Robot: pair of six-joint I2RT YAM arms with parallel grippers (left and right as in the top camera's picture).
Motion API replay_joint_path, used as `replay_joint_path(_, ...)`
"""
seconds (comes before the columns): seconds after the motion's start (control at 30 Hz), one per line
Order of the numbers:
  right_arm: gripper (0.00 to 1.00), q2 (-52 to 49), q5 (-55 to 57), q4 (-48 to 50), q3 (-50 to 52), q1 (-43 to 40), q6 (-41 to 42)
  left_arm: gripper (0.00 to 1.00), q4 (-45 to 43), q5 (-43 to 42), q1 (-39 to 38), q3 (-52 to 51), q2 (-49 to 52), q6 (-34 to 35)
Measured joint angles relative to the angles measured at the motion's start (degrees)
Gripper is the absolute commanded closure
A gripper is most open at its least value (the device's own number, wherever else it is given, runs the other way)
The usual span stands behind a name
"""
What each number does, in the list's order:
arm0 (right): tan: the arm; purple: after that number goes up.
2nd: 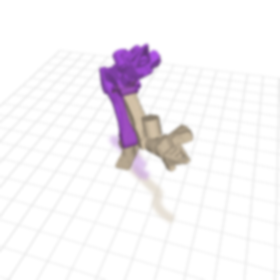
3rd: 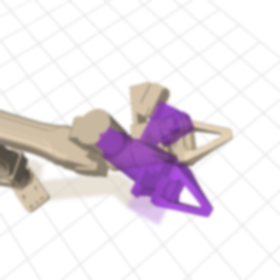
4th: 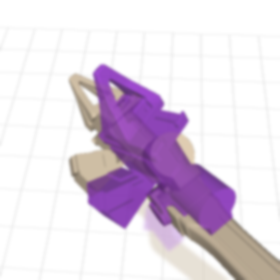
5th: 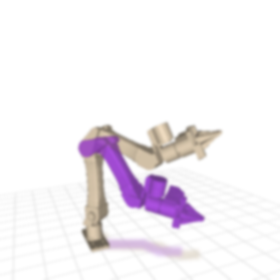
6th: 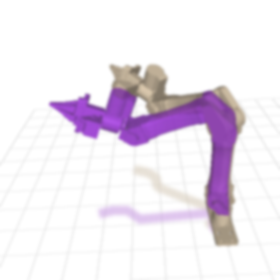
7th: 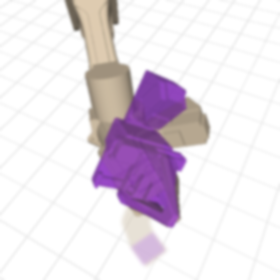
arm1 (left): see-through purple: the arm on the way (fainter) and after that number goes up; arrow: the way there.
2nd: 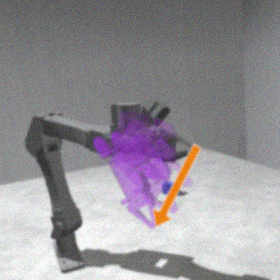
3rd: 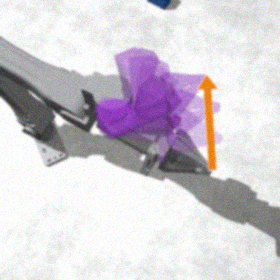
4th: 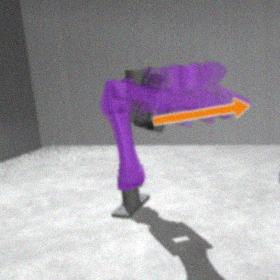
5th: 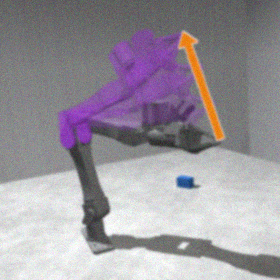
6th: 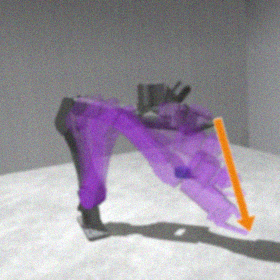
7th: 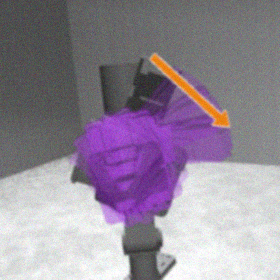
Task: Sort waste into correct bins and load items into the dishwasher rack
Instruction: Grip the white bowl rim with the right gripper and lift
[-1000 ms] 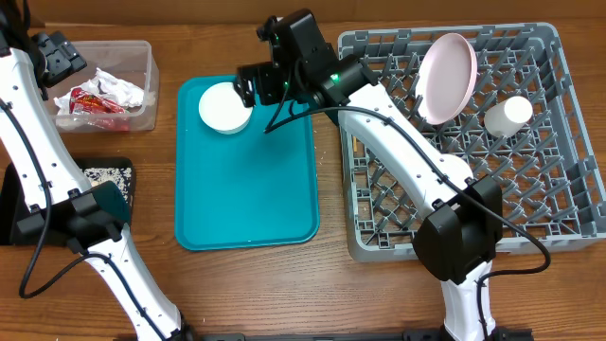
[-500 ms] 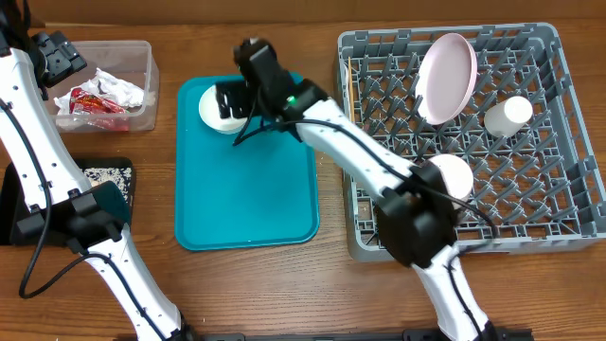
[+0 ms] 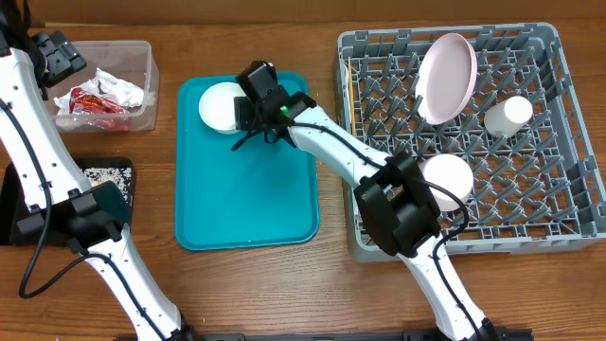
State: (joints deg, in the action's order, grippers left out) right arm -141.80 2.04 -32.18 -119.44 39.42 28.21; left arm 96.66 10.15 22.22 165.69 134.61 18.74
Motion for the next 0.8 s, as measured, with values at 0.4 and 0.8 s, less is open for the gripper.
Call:
replay_joint_path(0.4, 0.91, -2.10, 0.37, -3.67, -0.04, 0.00, 0.61, 0.00, 0.00, -0.02, 0.00, 0.00, 0.00, -0.02)
replay_joint_path(0.8, 0.96, 7.67, 0.26, -9.97, -0.09, -0.81, 0.48, 0.00, 0.00, 0.00, 0.00, 0.00, 0.00, 0.00)
